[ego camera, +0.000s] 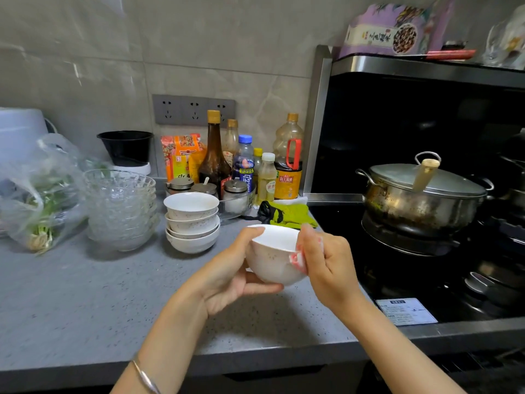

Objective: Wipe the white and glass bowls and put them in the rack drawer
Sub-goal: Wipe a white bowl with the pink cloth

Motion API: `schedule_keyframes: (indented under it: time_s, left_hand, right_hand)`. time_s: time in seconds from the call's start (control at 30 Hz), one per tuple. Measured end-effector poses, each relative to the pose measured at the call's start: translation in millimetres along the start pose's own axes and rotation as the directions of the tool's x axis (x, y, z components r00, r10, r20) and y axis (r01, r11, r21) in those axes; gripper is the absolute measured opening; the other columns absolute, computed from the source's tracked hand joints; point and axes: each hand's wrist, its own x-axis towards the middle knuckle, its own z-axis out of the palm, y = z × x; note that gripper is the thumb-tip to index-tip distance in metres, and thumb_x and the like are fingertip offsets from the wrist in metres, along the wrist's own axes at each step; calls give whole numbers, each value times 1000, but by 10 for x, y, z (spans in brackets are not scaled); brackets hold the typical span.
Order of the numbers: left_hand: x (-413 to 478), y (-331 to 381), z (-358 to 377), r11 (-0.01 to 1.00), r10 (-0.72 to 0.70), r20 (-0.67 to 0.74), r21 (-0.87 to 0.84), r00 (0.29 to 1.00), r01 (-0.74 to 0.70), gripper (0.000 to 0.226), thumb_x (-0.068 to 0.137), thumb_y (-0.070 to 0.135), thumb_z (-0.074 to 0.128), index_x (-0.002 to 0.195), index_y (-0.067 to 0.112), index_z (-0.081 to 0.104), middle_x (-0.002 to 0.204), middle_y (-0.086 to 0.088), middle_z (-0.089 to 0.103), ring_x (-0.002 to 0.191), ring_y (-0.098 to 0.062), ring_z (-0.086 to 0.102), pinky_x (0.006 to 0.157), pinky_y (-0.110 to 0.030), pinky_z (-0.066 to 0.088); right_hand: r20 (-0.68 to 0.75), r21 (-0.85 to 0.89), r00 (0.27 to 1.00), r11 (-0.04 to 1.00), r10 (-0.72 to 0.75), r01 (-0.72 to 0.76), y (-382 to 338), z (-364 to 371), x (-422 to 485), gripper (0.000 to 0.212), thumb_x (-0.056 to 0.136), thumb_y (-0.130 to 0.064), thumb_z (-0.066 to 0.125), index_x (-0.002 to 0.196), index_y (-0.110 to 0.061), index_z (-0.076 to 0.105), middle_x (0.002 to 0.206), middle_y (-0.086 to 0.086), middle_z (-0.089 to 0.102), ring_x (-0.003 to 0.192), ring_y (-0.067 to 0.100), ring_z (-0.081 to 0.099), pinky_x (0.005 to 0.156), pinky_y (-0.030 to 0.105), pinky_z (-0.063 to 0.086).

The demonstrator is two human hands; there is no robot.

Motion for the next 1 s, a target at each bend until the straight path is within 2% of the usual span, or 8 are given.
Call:
schedule_keyframes:
  time_s: [0.1, 0.2, 0.37, 0.53, 0.67, 0.73, 0.87, 1.0]
  left_hand:
    - [13, -64, -53, 998, 30, 13, -64, 999, -29, 52, 70, 25, 70, 119, 16, 57, 123, -21, 56, 100, -33, 64, 61, -38, 58]
    - [47, -144, -35, 996, 82, 17, -34, 996, -82, 39, 84, 22, 61, 122, 25, 57, 121, -16, 60, 104, -30, 63, 69, -44, 59]
    - [112, -286, 48, 984, 157, -53, 92, 986, -151, 32, 99, 40, 40, 128, 33, 52, 113, -4, 70, 94, -21, 70, 84, -53, 56]
    - [107, -301, 1, 978, 200, -152, 97, 968, -187, 34, 99, 41, 38, 125, 26, 54, 108, -8, 70, 80, -19, 72, 64, -36, 59]
    - [108, -290, -40, 964, 261, -310, 37, 914, -262, 22, 99, 26, 42, 113, 22, 59, 103, -6, 67, 85, -17, 65, 62, -27, 51]
    - [132, -312, -10, 943, 329, -349, 70, 877, -326, 19, 99, 20, 41, 104, 27, 58, 106, -3, 65, 92, -14, 61, 72, -27, 49]
    - [153, -407, 144, 907, 403, -392, 49, 827, -419, 25, 99, 19, 43, 98, 35, 61, 103, 4, 66, 103, -19, 60, 92, -39, 49]
    - [121, -394, 145, 874, 461, -388, 43, 799, -483, 25, 99, 19, 44, 96, 37, 62, 98, 9, 66, 98, -14, 61, 82, -31, 51]
  right_hand:
    - [128, 21, 983, 991, 130, -134, -12, -80, 35, 68, 102, -37, 36, 35, -27, 39, 37, -14, 44, 42, 4, 47, 51, 16, 30]
    - [226, -158, 935, 957, 274, -242, -107, -114, 127, 67, 102, -31, 41, 36, -22, 40, 39, -8, 49, 45, 6, 48, 55, 28, 36]
    - [378, -628, 866, 778, 327, -19, -173, -13, 151, 39, 95, -45, 45, 65, -20, 49, 57, -3, 45, 55, 12, 40, 52, 28, 26]
    - [569, -444, 792, 893, 220, 71, -304, -241, 160, 34, 94, -52, 46, 116, -33, 63, 105, -21, 63, 98, 1, 53, 85, 21, 39]
    - [746, -370, 663, 867, 62, 335, -216, -313, 32, 42, 91, -55, 49, 125, -33, 61, 129, -16, 59, 120, 0, 45, 111, 24, 21]
    - [731, -463, 682, 750, 21, 473, -130, -223, -114, 43, 86, -53, 53, 121, -29, 62, 120, -11, 64, 107, 12, 56, 101, 31, 36]
    - [535, -606, 845, 702, 11, 374, -154, 169, -383, 44, 77, -25, 62, 120, -14, 60, 108, -1, 69, 74, 24, 67, 61, 35, 52]
    - [376, -623, 911, 682, -167, 382, -69, 273, -407, 39, 82, -25, 48, 114, -16, 69, 105, -4, 73, 67, 16, 69, 51, 27, 50]
